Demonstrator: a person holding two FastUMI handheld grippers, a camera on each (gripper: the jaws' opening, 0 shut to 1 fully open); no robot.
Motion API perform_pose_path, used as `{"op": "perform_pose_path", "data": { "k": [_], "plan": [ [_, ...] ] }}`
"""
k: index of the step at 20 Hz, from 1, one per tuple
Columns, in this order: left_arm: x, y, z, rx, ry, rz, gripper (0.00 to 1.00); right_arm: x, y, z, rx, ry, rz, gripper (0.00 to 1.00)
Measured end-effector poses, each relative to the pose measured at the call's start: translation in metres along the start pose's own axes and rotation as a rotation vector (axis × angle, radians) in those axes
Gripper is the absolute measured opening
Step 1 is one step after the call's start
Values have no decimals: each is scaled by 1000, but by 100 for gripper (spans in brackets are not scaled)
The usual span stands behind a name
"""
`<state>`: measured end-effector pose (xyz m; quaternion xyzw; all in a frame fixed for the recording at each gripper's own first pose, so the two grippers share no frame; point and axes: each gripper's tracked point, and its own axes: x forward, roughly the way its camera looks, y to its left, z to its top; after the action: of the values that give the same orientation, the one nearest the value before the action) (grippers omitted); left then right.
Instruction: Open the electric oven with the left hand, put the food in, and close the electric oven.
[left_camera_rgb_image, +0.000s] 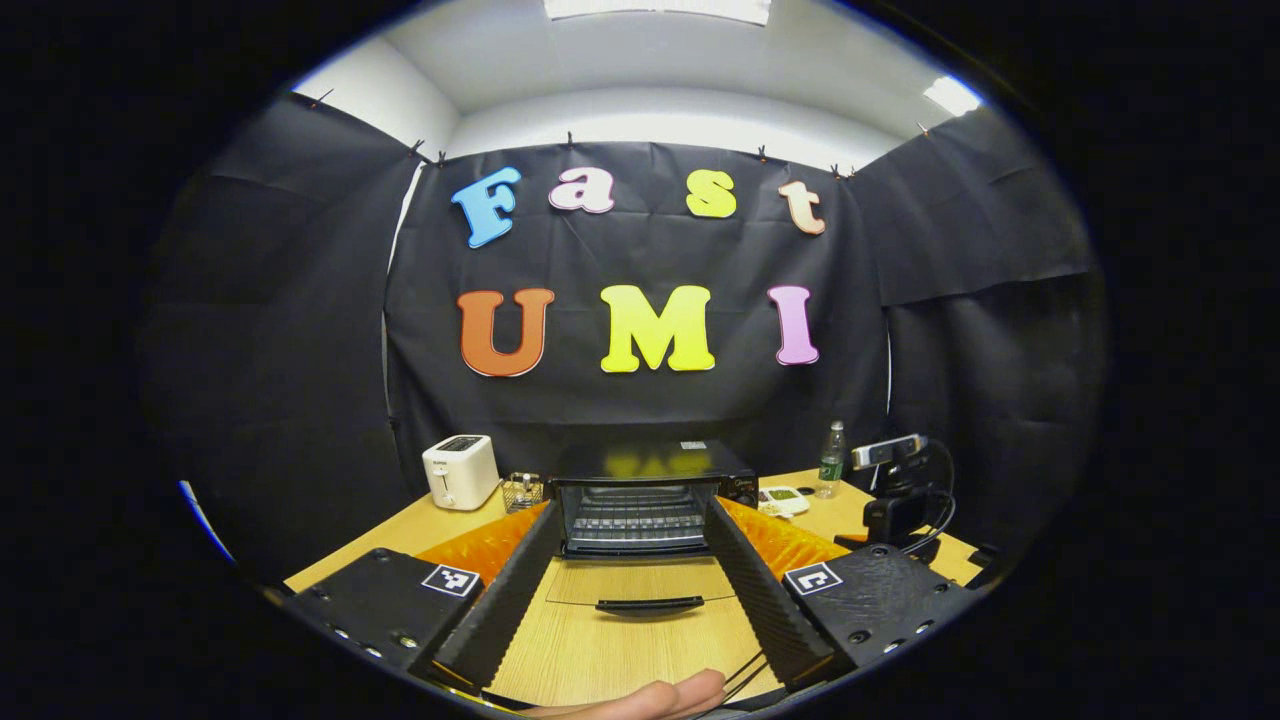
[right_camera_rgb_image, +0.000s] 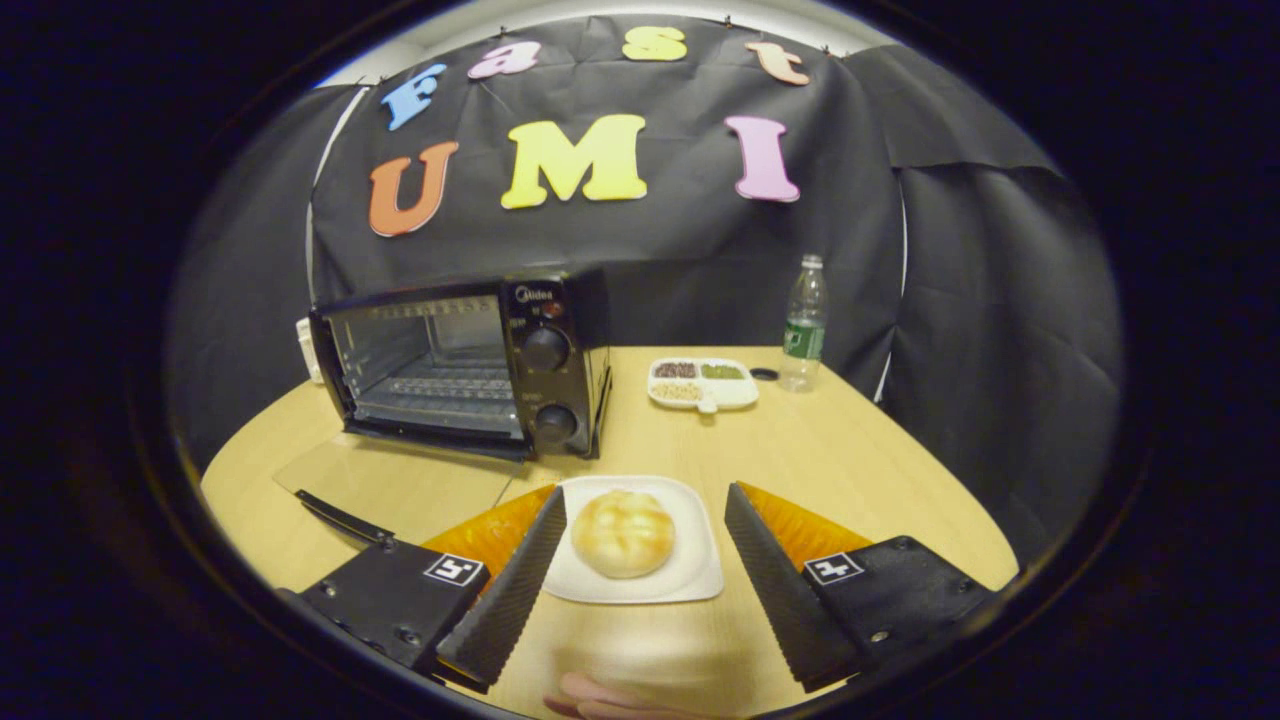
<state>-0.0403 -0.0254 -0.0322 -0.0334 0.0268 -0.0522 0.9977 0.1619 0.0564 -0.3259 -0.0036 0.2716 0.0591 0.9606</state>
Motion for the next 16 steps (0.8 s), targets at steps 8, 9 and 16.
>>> {"op": "perform_pose_path", "data": {
  "k": [8,9,16],
  "plan": [
    [-4,30,-27,-29,48,39,95,33,15,-44,63,168,8,99],
    [-2,35,-27,-30,46,47,95,36,17,-44,77,171,14,99],
    [27,58,-36,-36,86,87,96,41,15,-37,95,139,37,83]
  ]
}}
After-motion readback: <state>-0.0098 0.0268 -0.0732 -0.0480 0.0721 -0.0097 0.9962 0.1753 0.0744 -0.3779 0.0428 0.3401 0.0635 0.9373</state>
